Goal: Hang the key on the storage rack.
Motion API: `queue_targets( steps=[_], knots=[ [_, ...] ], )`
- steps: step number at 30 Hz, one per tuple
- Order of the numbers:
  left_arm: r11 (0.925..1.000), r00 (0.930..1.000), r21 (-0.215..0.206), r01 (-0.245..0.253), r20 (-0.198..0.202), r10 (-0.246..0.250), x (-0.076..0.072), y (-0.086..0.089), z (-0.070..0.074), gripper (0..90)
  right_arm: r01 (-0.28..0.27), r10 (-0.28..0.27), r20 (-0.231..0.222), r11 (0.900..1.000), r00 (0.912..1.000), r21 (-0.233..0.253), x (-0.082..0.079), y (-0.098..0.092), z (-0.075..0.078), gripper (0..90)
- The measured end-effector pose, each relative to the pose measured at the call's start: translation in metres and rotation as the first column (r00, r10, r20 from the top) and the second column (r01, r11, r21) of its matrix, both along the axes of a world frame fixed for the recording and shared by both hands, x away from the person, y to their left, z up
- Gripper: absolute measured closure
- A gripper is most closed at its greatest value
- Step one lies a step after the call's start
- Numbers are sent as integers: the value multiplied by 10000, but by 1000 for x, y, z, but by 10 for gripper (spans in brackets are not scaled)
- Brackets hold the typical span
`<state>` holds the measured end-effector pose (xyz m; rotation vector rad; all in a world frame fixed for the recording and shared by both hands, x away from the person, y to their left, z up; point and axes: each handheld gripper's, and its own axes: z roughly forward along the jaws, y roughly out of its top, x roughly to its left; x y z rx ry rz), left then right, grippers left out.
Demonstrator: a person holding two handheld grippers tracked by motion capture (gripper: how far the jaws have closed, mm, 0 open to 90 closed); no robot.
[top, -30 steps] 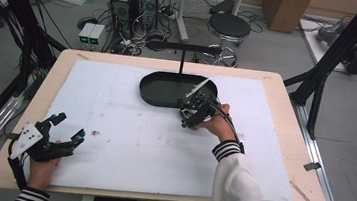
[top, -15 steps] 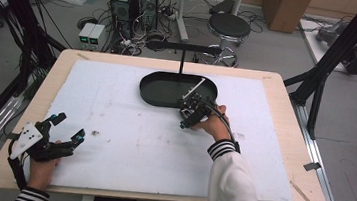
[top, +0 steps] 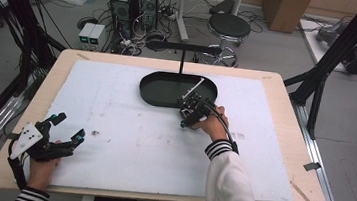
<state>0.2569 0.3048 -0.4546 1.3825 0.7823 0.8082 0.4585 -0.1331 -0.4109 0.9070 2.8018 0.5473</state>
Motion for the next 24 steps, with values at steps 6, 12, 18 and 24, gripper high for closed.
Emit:
queue_targets(
  steps=[6, 12, 18, 24],
  knots=[
    [10000, 10000, 2, -1, 4, 1, 0, 0, 0, 116, 201, -200, -45, 9998, 9998, 49, 1, 0, 0, 236],
    [10000, 10000, 4, -1, 0, 1, 0, 0, 0, 116, 386, -385, -190, 9992, 9991, 42, 2, -1, -1, 278],
    [10000, 10000, 8, 0, 0, 0, 0, 0, 0, 116, 204, -205, -94, 9997, 9997, -117, 0, 3, -1, 346],
    [10000, 10000, 2, 0, 3, 0, 0, 0, 0, 116, 237, -239, -48, 9991, 9997, -340, 1, 7, -2, 430]
  ],
)
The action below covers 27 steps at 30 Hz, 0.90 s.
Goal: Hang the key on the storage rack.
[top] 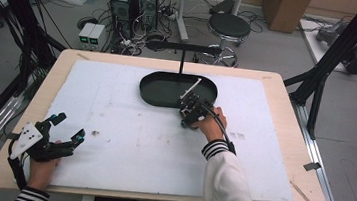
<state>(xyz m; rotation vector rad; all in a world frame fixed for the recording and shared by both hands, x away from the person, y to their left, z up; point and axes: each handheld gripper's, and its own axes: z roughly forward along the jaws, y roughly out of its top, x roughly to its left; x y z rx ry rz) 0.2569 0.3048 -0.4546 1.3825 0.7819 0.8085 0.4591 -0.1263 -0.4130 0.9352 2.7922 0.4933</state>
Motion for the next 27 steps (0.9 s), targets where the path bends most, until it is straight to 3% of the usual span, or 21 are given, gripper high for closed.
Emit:
queue_targets(
  steps=[3, 19, 23, 27],
  knots=[
    [10000, 10000, -9, 0, -4, 0, 0, 0, 0, 116, 80, -81, 44, 9999, 10000, 67, 0, -1, 1, 474],
    [10000, 10000, -20, -2, -8, 2, 0, 0, 0, 116, 34, -34, 14, 9994, 10000, 342, -1, -4, 5, 483],
    [10000, 10000, -27, -5, -7, 5, 0, 0, 0, 116, 34, -39, 48, 9957, 10000, 921, -4, -5, 11, 484],
    [10000, 10000, -12, -3, -5, 3, 0, 0, 0, 116, -180, 111, 492, 9897, 9987, 1420, -6, -9, 20, 484]
  ],
)
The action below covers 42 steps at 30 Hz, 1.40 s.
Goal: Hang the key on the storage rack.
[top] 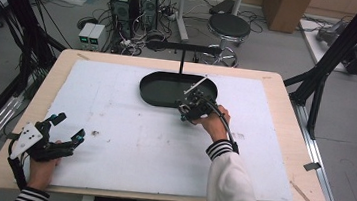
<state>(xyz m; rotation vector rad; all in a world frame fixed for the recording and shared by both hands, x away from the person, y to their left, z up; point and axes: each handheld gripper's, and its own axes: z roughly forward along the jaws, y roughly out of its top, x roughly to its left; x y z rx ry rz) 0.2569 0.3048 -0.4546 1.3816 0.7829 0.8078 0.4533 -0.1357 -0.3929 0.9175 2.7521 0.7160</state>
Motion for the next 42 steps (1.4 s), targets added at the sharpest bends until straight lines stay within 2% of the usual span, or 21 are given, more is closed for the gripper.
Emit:
queue_targets(
  steps=[3, 6, 9, 14, 17, 20, 21, 25, 28, 32, 34, 35, 36, 42],
  knots=[
    [10000, 10000, 12, -1, 2, 1, 0, 0, 0, 115, 143, -166, 429, 9985, 9989, 525, -2, -4, 9, 484],
    [10000, 10000, 16, 2, 3, -2, 0, 0, 0, 116, 271, -352, 656, 9924, 9972, 1201, -3, -9, 17, 484],
    [10000, 10000, 4, 2, 3, -2, 0, 0, 0, 116, 302, -456, 961, 9872, 9943, 1563, -5, -14, 23, 484],
    [10000, 10000, 9, -7, 8, 7, 0, 0, 0, 116, 520, -824, 1253, 9721, 9887, 2289, -5, -25, 33, 484],
    [10000, 10000, 8, -6, 7, 6, 0, 0, 0, 116, 686, -1062, 1502, 9693, 9829, 2363, -6, -31, 38, 483],
    [10000, 10000, 18, -6, 10, 6, 0, 0, 0, 116, 776, -1195, 1565, 9650, 9804, 2506, -6, -35, 40, 483],
    [10000, 10000, 22, -6, 13, 6, 0, 0, 0, 116, 884, -1361, 1633, 9588, 9771, 2700, -6, -39, 43, 483],
    [10000, 10000, 24, -6, 13, 6, 0, 0, 0, 116, 944, -1538, 1893, 9524, 9698, 2898, -6, -44, 49, 483],
    [10000, 10000, 24, -6, 15, 6, 0, 0, 0, 116, 1022, -1662, 2083, 9524, 9638, 2872, -5, -45, 55, 483],
    [10000, 10000, 13, -6, 9, 6, 0, 0, 0, 116, 1081, -1861, 2300, 9431, 9552, 3144, -3, -45, 67, 483],
    [10000, 10000, 12, -5, 11, 5, 0, 0, 0, 116, 1106, -1907, 2297, 9404, 9544, 3215, -2, -46, 70, 483],
    [10000, 10000, 14, -5, 8, 5, 0, 0, 0, 116, 1238, -2083, 2445, 9391, 9470, 3205, -2, -45, 74, 483],
    [10000, 10000, 14, -5, 8, 5, 0, 0, 0, 116, 1238, -2083, 2445, 9391, 9470, 3205, -2, -45, 74, 483],
    [10000, 10000, 14, -3, 10, 3, 0, 0, 0, 116, 1287, -2288, 2756, 9323, 9337, 3380, -2, -45, 88, 483]
  ],
)
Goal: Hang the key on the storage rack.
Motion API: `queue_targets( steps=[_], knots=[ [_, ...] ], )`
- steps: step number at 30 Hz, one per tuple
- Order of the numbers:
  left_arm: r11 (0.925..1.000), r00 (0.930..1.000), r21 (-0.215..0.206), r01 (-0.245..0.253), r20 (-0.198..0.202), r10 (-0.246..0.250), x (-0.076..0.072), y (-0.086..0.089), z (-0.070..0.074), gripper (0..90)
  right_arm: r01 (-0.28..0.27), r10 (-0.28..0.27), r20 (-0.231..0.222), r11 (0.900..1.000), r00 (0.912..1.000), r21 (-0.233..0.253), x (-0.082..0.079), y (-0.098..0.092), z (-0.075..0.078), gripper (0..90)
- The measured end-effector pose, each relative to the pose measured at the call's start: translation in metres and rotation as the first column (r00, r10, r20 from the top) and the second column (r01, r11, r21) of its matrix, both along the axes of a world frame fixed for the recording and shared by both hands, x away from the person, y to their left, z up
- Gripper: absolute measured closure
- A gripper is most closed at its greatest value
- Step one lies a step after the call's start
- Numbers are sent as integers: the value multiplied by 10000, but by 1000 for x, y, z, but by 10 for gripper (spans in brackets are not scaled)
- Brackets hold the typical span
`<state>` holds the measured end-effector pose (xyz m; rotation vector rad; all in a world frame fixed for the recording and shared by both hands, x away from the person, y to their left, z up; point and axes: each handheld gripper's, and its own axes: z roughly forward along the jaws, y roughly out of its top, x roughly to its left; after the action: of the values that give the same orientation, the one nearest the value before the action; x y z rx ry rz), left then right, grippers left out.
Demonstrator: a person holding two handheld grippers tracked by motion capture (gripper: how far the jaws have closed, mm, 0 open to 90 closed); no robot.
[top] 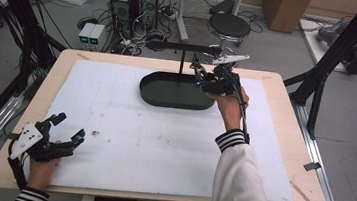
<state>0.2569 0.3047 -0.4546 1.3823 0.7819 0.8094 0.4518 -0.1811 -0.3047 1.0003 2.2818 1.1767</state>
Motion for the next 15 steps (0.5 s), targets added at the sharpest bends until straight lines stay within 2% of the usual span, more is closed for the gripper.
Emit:
queue_targets(
  steps=[7, 15],
  knots=[
    [10000, 10000, -9, 3, 0, -3, 0, 0, 0, 116, 256, -258, 162, 9995, 9995, 172, 3, -1, 6, 483],
    [10000, 10000, -8, 6, -5, -6, 0, 0, 0, 116, 425, -435, 275, 9984, 9987, 372, 7, -1, 5, 483]
  ],
)
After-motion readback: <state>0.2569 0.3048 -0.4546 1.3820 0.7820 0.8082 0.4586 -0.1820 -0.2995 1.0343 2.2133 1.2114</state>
